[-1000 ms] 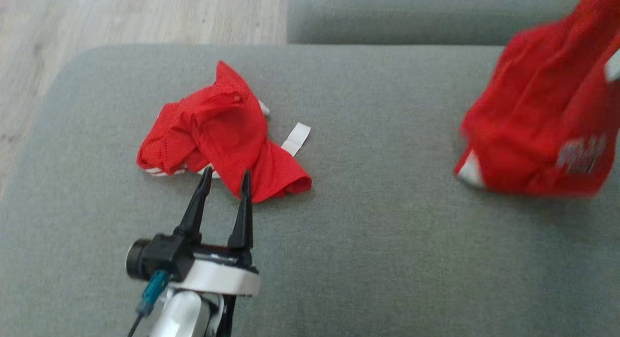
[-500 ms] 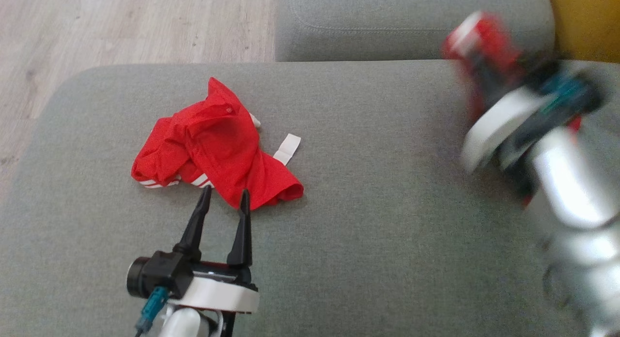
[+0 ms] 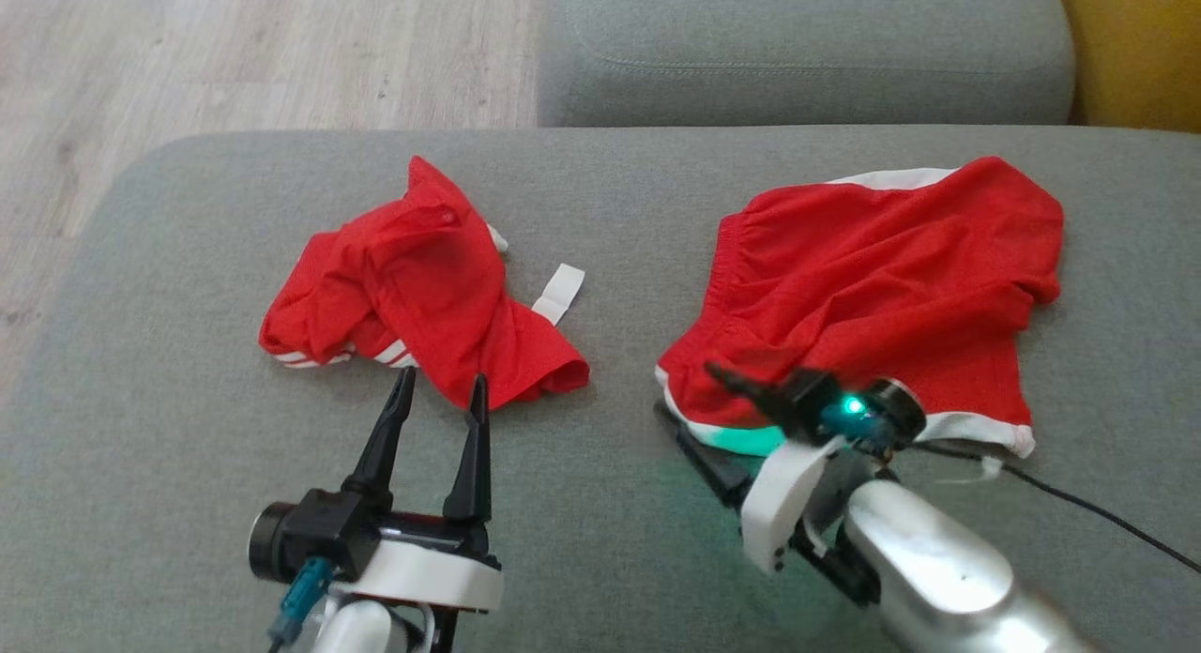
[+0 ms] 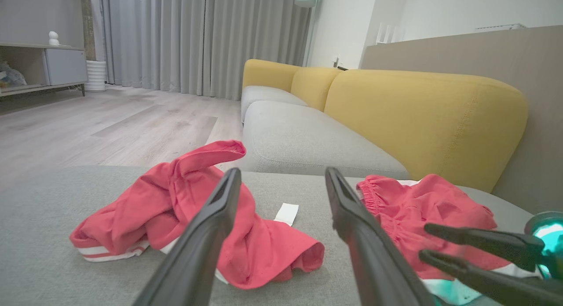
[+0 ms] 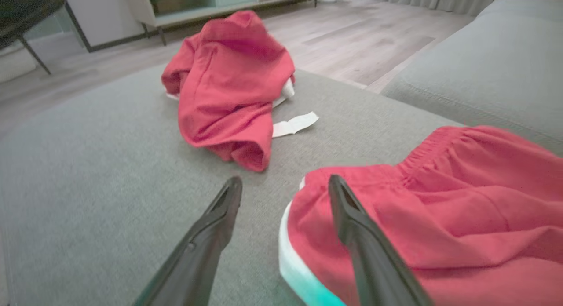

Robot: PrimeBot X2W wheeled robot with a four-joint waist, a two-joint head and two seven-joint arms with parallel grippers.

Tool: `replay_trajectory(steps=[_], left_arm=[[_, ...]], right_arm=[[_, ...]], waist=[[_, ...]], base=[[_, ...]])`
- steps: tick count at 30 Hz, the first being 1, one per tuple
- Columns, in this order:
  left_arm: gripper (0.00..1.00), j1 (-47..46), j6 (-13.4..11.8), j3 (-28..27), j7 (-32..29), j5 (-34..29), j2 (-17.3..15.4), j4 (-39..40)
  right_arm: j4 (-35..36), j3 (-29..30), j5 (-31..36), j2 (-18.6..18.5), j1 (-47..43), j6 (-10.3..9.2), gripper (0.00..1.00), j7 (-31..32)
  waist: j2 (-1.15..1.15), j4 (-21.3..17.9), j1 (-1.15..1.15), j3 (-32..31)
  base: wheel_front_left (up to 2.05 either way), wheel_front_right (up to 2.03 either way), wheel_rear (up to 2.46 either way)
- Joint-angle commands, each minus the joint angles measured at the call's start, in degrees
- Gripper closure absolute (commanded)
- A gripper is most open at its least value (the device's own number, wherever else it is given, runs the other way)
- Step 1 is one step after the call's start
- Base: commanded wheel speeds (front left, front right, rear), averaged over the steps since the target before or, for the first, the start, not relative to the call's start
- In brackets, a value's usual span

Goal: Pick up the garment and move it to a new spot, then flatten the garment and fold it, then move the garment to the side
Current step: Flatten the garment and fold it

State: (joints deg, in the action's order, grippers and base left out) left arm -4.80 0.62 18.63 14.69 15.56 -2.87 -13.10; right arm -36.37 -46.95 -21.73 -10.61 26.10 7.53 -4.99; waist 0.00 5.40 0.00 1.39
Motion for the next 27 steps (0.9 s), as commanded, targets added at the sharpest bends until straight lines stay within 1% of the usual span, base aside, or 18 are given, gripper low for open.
replay_trajectory(steps=[1,4,7,11,14,16,18,20,23,27], left_arm=[[0.00,-2.1,0.4,-1.6,0.3,-0.5,0.0,1.7],[0.00,-2.2,0.4,-1.7,0.3,-0.3,0.0,2.1],[0.00,-2.5,0.1,-1.9,0.3,0.1,0.0,2.7],[0.00,-3.1,-0.1,-2.1,0.3,0.3,0.0,3.7],[0.00,-3.8,0.0,-2.0,0.3,0.1,0.0,4.1],[0.00,-4.1,0.0,-2.2,0.3,0.1,0.0,4.3],[0.00,-4.4,-0.1,-2.3,0.3,0.0,0.0,4.5],[0.00,-4.5,-0.1,-2.3,0.3,0.6,0.0,4.8],[0.00,-4.6,-0.3,-2.2,0.3,0.6,0.0,5.0],[0.00,-4.7,-0.4,-2.2,0.3,0.1,0.0,4.8]], right_arm=[[1.3,1.3,-0.8,0.5,1.8,-0.04,0.00,-1.5],[1.9,6.5,-2.3,0.5,1.5,-0.04,0.00,-4.7],[3.2,14.3,-1.4,0.2,0.0,-0.04,0.00,-7.6],[6.4,27.4,4.7,0.9,-4.5,-0.04,0.00,-9.5],[10.5,37.2,9.5,3.2,-9.6,-0.04,0.00,-9.8],[13.1,42.1,12.0,4.9,-13.2,-0.04,0.00,-9.9],[14.9,45.0,13.2,6.3,-16.3,-0.04,0.00,-9.9],[16.3,46.1,13.9,7.1,-18.5,-0.04,0.00,-9.9],[18.0,46.2,14.9,7.6,-20.4,-0.04,0.00,-10.0],[19.0,45.6,13.6,7.7,-20.9,-0.04,0.00,-10.0]], waist=[[0.00,-0.5,0.00,-0.3],[0.00,-1.5,0.00,-0.6],[0.00,-3.0,0.00,-0.8],[0.00,-5.6,0.00,-0.6],[0.00,-7.5,0.00,-0.2],[0.00,-8.7,0.00,0.0],[0.00,-9.8,0.00,0.4],[0.00,-10.8,0.00,0.8],[0.00,-12.0,0.00,1.5],[0.00,-12.7,0.00,2.1]], base=[[0.00,0.00,0.00],[0.00,0.00,0.00],[0.00,0.00,0.00],[0.00,0.00,0.00],[0.00,0.00,0.00],[0.00,0.00,0.00],[0.00,0.00,0.00],[0.00,0.00,0.00],[0.00,0.00,0.00],[0.00,0.00,0.00]])
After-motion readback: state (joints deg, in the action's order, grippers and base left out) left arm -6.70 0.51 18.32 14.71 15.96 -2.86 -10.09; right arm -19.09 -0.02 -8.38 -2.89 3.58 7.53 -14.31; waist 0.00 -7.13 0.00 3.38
